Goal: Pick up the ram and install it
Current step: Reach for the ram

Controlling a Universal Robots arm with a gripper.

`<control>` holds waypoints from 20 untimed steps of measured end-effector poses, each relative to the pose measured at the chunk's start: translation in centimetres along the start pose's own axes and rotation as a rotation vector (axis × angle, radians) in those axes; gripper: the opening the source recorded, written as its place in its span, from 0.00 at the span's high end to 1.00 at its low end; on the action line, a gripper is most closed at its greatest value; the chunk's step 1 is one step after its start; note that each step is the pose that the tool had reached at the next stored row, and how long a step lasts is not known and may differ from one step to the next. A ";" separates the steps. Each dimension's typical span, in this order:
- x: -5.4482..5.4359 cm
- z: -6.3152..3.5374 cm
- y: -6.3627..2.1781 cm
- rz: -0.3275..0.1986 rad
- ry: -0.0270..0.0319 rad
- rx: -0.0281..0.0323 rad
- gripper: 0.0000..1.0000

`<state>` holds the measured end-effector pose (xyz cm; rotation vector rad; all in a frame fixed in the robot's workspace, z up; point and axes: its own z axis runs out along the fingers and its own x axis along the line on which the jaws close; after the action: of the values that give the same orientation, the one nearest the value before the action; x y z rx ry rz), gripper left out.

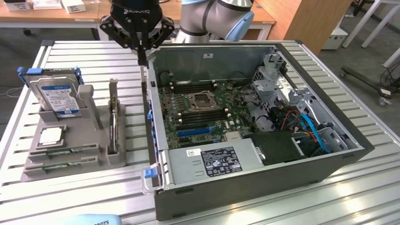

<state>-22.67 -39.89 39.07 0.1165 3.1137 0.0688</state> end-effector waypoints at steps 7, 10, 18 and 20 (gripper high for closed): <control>1.3 0.00 -0.10 0.000 0.0000 0.0000 0.90; 1.9 -0.01 -0.14 0.000 0.0000 0.0000 0.90; 3.6 0.00 -0.27 0.000 0.0000 -0.0001 0.90; 4.1 0.00 -0.31 0.000 0.0000 -0.0001 0.90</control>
<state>-26.79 -39.89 38.97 0.1166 3.1136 0.0689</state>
